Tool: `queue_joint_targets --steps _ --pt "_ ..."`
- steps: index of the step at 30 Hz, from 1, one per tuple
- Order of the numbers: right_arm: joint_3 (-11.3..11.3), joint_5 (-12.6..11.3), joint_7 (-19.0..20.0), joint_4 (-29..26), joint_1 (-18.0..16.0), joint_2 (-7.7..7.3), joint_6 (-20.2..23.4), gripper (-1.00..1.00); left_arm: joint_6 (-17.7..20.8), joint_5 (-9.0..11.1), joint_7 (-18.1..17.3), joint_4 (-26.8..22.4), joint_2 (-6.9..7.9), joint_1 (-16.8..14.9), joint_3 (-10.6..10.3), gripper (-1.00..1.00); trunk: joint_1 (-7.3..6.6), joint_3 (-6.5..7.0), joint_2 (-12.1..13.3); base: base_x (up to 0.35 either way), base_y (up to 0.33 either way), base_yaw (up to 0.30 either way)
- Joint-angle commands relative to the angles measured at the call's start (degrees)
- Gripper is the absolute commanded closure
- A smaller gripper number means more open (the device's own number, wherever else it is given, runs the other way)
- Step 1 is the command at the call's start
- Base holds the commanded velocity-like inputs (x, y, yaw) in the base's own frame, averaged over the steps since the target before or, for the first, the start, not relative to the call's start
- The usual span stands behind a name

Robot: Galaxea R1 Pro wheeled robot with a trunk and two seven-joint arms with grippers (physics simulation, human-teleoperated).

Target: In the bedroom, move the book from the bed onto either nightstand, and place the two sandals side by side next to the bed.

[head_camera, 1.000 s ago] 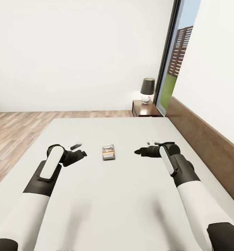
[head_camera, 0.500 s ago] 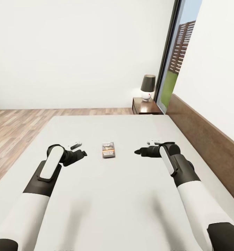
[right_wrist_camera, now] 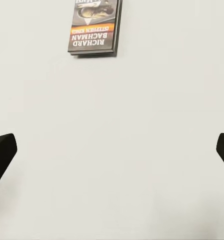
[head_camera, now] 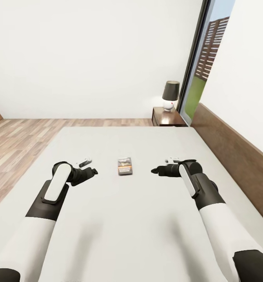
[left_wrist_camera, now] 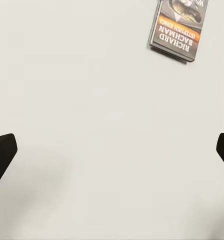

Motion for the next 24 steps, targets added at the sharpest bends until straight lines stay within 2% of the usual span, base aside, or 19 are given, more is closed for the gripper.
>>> queue_joint_targets --steps 1,24 --pt "0.1 -0.3 -0.1 -0.1 0.0 -0.08 0.2 -1.00 0.1 0.5 0.6 0.0 0.05 -0.1 -0.1 -1.00 0.00 -0.14 0.0 0.000 0.000 0.089" --pt "0.2 -0.5 -0.1 -0.7 0.0 -0.26 0.3 -1.00 0.1 0.5 0.6 -0.1 0.04 -0.1 -0.2 -1.00 0.00 -2.18 0.0 0.000 0.000 0.028"
